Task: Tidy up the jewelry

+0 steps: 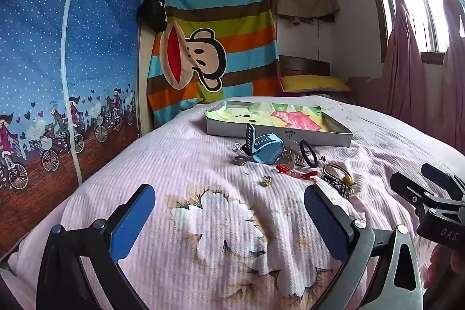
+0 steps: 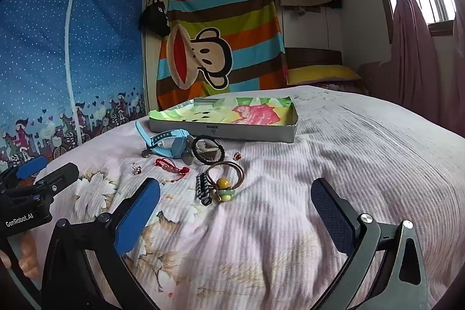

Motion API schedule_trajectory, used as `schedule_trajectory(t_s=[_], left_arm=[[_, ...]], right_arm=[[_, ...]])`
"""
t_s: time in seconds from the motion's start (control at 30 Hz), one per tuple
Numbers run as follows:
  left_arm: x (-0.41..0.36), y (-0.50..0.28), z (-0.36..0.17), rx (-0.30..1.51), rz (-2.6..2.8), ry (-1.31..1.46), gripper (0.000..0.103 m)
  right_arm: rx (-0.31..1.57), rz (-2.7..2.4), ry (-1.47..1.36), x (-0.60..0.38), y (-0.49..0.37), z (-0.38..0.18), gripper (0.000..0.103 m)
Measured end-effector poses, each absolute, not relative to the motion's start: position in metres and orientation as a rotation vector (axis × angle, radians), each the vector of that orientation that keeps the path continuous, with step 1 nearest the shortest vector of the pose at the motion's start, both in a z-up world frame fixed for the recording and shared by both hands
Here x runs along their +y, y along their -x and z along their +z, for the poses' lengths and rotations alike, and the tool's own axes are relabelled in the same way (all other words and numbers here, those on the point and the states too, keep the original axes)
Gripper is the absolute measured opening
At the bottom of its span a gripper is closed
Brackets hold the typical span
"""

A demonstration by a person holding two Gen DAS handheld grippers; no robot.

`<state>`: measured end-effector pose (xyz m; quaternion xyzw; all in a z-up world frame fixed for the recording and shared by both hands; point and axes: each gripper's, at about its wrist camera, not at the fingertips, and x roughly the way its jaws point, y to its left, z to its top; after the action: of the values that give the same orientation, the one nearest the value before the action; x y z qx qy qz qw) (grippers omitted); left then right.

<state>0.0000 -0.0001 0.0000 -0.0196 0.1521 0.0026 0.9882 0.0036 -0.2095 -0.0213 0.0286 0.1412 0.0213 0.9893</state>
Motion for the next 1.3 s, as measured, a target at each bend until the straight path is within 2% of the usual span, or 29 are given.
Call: schedule_trajectory(t_s=[1.3], left_arm=[[0.0031,0.0006,0.0003,0.304,0.005,0.048,0.103]], right_arm=[[0.277,0.052,-0.062,-0.2103,0.0000,-0.0195,0.102]])
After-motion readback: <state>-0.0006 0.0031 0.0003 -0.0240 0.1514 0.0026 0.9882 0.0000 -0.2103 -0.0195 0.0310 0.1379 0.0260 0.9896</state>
